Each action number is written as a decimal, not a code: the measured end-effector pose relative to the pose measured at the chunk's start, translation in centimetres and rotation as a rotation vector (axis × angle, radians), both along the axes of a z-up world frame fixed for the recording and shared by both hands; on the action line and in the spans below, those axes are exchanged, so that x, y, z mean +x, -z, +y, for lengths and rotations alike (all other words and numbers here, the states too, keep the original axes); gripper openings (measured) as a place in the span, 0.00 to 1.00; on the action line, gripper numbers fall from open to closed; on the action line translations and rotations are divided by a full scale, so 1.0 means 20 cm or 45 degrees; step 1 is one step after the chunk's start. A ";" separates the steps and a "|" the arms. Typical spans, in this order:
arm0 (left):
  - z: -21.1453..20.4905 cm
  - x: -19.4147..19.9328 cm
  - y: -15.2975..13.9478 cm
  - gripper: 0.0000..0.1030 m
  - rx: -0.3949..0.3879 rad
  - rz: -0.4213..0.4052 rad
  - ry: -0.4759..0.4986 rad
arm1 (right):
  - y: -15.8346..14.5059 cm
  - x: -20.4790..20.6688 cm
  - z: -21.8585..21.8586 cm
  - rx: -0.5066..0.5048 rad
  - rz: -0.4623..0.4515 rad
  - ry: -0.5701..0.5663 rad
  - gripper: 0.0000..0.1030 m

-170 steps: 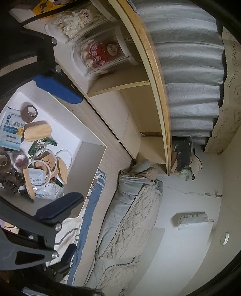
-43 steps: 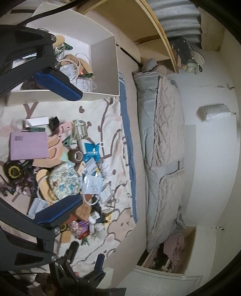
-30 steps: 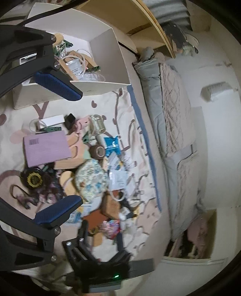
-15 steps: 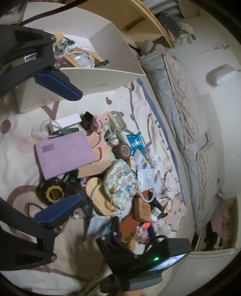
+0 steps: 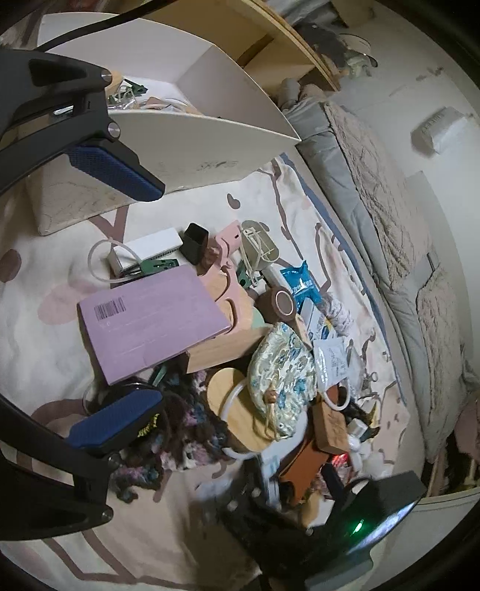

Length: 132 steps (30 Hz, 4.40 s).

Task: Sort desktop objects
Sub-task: 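Move the left tool toward the black round tin while the right tool approaches the blue-white packet, then lower both open tools around the black tin and the blue-white packet, then close the left tool on the black tin while the right tool closes on the packet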

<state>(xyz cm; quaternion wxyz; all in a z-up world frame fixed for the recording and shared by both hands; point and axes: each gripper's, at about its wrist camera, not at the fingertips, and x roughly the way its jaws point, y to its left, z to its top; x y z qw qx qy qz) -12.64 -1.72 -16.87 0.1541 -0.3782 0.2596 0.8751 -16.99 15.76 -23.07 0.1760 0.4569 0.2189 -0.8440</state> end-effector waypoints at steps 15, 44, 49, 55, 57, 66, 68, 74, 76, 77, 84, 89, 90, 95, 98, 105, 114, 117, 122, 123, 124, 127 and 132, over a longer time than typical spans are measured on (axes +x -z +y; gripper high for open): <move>0.11 -0.06 0.17 0.99 -0.213 -0.095 0.085 | 0.01 0.24 0.12 0.001 -0.038 -0.142 1.00; 0.29 0.23 0.21 1.00 0.034 -0.364 0.158 | 0.05 0.38 0.37 -0.143 -0.192 -0.109 1.00; 0.26 0.28 0.23 1.00 0.126 -0.421 0.104 | 0.05 0.42 0.39 -0.172 -0.207 -0.098 1.00; 0.23 0.32 0.25 1.00 0.181 -0.418 0.057 | 0.05 0.45 0.42 -0.202 -0.190 -0.094 1.00; 0.22 0.34 0.25 1.00 0.198 -0.401 0.040 | 0.06 0.45 0.42 -0.213 -0.184 -0.084 1.00; 0.18 0.36 0.27 1.00 0.259 -0.399 -0.017 | 0.05 0.45 0.43 -0.195 -0.255 -0.007 1.00; 0.18 0.36 0.26 1.00 0.261 -0.394 -0.015 | 0.04 0.43 0.45 -0.194 -0.303 -0.001 1.00; 0.19 0.40 0.25 1.00 0.264 -0.351 -0.018 | 0.04 0.40 0.57 -0.201 -0.323 0.024 1.00; 0.20 0.41 0.24 1.00 0.284 -0.355 -0.008 | 0.04 0.40 0.60 -0.210 -0.323 0.024 1.00; 0.21 0.42 0.23 1.00 0.298 -0.357 0.004 | 0.04 0.40 0.61 -0.212 -0.321 0.024 1.00; 0.32 0.48 0.20 1.00 0.363 -0.380 0.088 | 0.03 0.40 0.70 -0.206 -0.325 0.082 1.00; 0.42 0.50 0.18 0.99 0.410 -0.387 0.135 | 0.03 0.37 0.79 -0.195 -0.333 0.185 1.00; 0.43 0.50 0.18 0.99 0.413 -0.377 0.122 | 0.03 0.37 0.81 -0.192 -0.334 0.200 1.00; 0.48 0.47 0.19 0.98 0.481 -0.376 0.044 | 0.03 0.34 0.88 -0.160 -0.358 0.280 1.00; 0.50 0.45 0.20 0.94 0.506 -0.360 0.014 | 0.01 0.32 0.92 -0.133 -0.379 0.346 1.00; 0.52 0.43 0.23 0.89 0.514 -0.321 -0.043 | -0.08 0.35 0.96 -0.165 -0.373 0.410 1.00; 0.53 0.46 0.24 0.89 0.482 -0.275 -0.027 | -0.11 0.33 0.72 -0.375 -0.343 0.365 1.00; 0.53 0.47 0.25 0.89 0.477 -0.258 -0.028 | -0.08 0.29 0.67 -0.405 -0.357 0.397 1.00; 0.52 0.47 0.25 0.99 0.513 -0.288 -0.004 | -0.06 0.34 0.63 -0.384 -0.364 0.424 1.00; 0.52 0.48 0.25 0.99 0.503 -0.281 -0.002 | -0.05 0.34 0.61 -0.365 -0.359 0.427 1.00; 0.52 0.48 0.25 0.99 0.497 -0.276 -0.001 | -0.04 0.33 0.59 -0.351 -0.355 0.431 1.00; 0.53 0.50 0.25 0.99 0.477 -0.264 -0.008 | -0.01 0.29 0.53 -0.298 -0.332 0.433 1.00; 0.52 0.50 0.25 1.00 0.467 -0.276 -0.009 | 0.04 0.25 0.49 -0.182 -0.331 0.504 1.00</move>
